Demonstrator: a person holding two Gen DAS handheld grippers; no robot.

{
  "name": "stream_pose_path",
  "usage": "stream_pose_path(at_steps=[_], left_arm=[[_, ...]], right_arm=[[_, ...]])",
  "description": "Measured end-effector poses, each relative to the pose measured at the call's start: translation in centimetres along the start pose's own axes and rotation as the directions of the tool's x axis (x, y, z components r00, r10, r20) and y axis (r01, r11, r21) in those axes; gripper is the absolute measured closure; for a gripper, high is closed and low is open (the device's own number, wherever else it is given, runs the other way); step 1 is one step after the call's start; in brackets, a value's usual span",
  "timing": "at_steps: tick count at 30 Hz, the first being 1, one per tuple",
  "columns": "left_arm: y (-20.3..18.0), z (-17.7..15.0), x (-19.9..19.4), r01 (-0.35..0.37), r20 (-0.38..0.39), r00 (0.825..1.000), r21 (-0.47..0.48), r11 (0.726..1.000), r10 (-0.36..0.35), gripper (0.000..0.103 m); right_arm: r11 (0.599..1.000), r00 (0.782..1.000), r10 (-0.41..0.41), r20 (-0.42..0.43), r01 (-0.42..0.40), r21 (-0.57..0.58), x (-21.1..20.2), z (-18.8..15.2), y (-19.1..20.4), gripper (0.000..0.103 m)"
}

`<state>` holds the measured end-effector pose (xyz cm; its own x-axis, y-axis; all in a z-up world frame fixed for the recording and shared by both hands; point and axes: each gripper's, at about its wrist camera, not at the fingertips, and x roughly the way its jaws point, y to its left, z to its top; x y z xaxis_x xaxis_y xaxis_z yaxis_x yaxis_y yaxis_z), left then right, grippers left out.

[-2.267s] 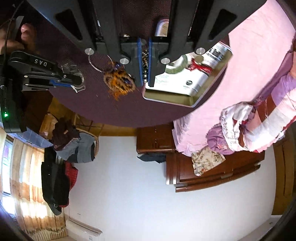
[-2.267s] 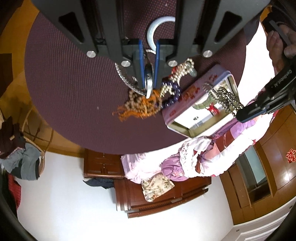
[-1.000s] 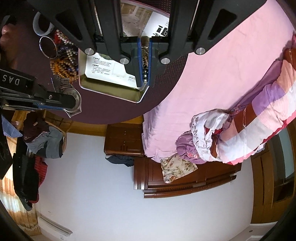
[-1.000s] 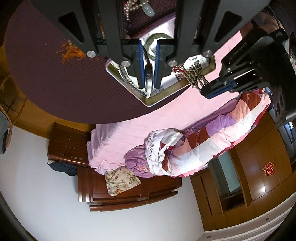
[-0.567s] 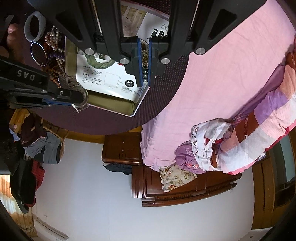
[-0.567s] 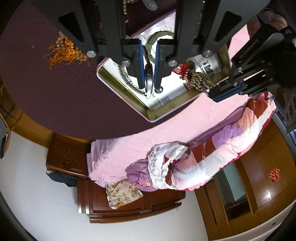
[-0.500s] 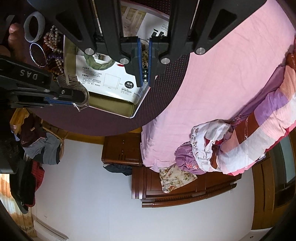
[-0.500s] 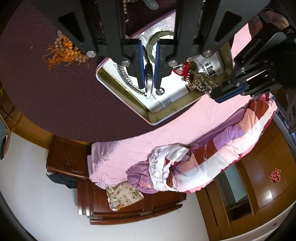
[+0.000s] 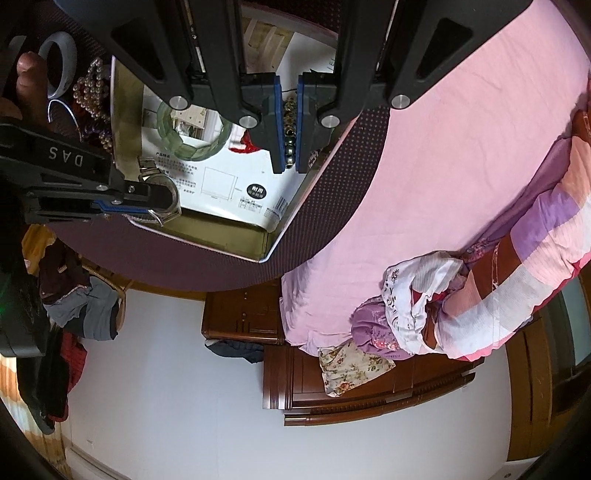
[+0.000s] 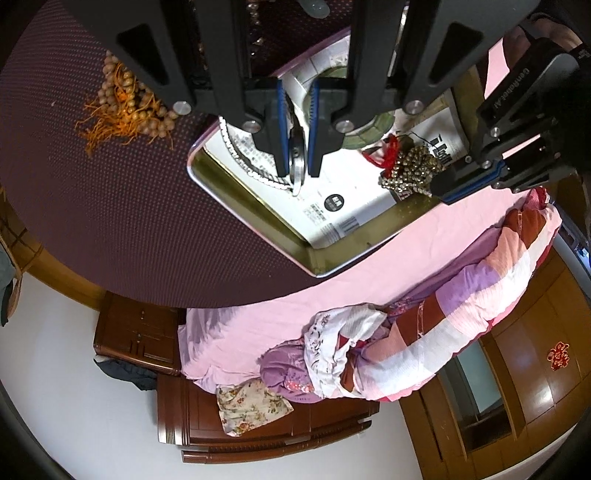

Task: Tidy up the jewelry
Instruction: 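Carry the watch and gold chain into the tin box and open both grippers, then move both grippers back to the pile and lower the right gripper onto the white bangle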

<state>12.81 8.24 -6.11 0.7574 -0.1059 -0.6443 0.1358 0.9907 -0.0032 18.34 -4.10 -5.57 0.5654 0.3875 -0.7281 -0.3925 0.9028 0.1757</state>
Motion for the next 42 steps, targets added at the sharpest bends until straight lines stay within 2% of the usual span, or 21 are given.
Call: stream_pose_path(at_steps=[14, 25, 27, 29, 30, 32, 34, 42], left_arm=[[0.0, -0.6, 0.1, 0.007, -0.008, 1.000, 0.006, 1.000, -0.007, 0.098], [-0.6, -0.5, 0.2, -0.003, -0.025, 1.000, 0.019, 1.000, 0.003, 0.097], [-0.6, -0.5, 0.2, -0.006, -0.025, 1.000, 0.019, 1.000, 0.007, 0.090], [-0.6, -0.5, -0.1, -0.024, -0.011, 1.000, 0.019, 1.000, 0.025, 0.057], [-0.7, -0.5, -0.5, -0.007, 0.005, 1.000, 0.016, 1.000, 0.007, 0.051], [-0.9, -0.4, -1.2, -0.028, 0.038, 0.999, 0.013, 1.000, 0.027, 0.030], [-1.1, -0.2, -1.7, -0.033, 0.060, 0.998, 0.025, 0.999, 0.031, 0.028], [-0.5, 0.1, -1.7, -0.049, 0.056, 0.997, 0.010, 0.999, 0.048, 0.028]], right_arm=[[1.000, 1.000, -0.019, -0.024, 0.019, 0.005, 0.8, -0.1, 0.0, 0.090], [1.000, 1.000, -0.005, -0.002, 0.005, 0.005, 0.1, 0.1, 0.1, 0.088], [1.000, 1.000, -0.005, -0.003, 0.005, 0.009, 0.0, 0.0, 0.1, 0.085], [1.000, 1.000, -0.002, -0.002, 0.002, 0.016, -0.1, -0.1, -0.1, 0.082], [1.000, 1.000, 0.000, 0.001, 0.000, 0.020, -0.3, -0.1, -0.1, 0.077], [1.000, 1.000, 0.004, 0.007, -0.004, 0.021, -0.5, -0.1, -0.1, 0.068], [1.000, 1.000, 0.006, 0.020, -0.006, 0.015, -1.1, -0.1, 0.0, 0.062], [0.999, 0.999, -0.009, 0.032, 0.008, 0.031, -2.0, -0.6, -0.6, 0.060]])
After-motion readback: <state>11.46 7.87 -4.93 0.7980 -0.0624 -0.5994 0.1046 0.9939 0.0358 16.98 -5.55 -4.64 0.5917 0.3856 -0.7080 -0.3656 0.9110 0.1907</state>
